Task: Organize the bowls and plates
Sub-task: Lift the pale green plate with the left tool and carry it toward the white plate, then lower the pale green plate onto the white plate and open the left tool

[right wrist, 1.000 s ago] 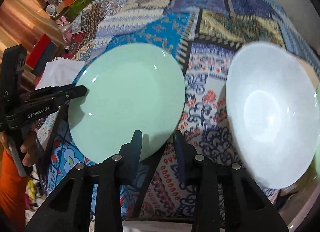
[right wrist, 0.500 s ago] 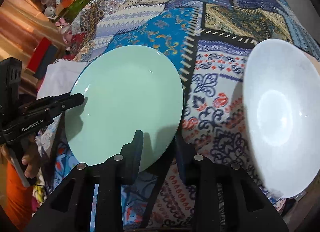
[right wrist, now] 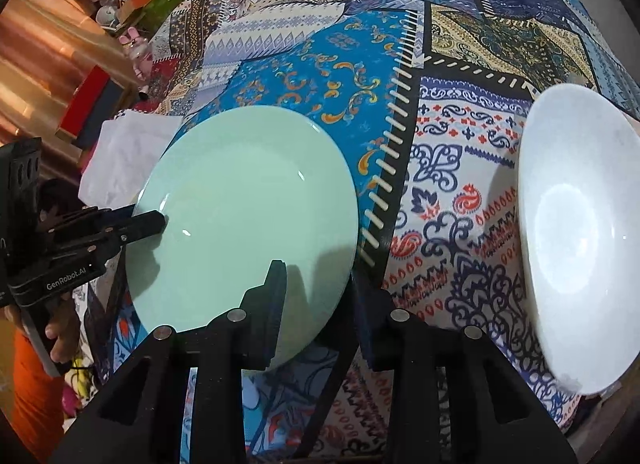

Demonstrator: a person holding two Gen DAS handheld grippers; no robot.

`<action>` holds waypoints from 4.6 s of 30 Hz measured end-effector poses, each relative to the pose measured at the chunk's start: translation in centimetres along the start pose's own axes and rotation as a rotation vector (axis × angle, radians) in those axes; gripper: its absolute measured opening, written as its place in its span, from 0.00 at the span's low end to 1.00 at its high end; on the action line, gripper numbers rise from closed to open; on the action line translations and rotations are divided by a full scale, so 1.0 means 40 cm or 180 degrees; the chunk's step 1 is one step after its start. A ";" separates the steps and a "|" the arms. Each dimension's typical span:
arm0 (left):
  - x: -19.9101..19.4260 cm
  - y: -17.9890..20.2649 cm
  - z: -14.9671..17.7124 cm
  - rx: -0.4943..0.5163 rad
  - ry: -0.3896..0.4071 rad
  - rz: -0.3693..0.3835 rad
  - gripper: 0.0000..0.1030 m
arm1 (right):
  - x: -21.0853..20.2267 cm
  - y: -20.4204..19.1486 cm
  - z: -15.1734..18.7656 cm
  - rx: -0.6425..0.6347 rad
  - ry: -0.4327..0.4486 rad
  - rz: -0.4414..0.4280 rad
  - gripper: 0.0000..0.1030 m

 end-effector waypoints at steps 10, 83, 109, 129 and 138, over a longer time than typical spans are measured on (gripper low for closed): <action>-0.020 -0.005 0.016 -0.0184 0.0015 0.0164 0.25 | -0.004 0.001 0.003 0.0100 0.0007 -0.0164 0.27; -0.222 0.388 0.282 0.0254 0.0226 0.0222 0.25 | -0.324 0.086 0.302 0.0100 0.0561 -0.0104 0.27; -0.092 0.480 0.359 0.0406 -0.0035 0.0202 0.27 | -0.288 0.192 0.434 0.0588 0.0553 -0.0182 0.29; -0.061 0.521 0.339 0.0555 -0.0032 -0.0217 0.43 | -0.297 0.226 0.449 0.0759 0.0664 -0.0401 0.28; -0.079 0.521 0.337 0.0575 0.0039 -0.0153 0.48 | -0.311 0.229 0.459 0.0722 0.0721 -0.0445 0.29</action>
Point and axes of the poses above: each gripper's, at about its wrist camera, not at the fingertips, and x roughly the way its jaws point, y to its right, z to its underside, the point moved 7 cm from there along x, roughly the way its jaws point, and after that the axes turned 2 degrees about -y, right-handed, at the moved point
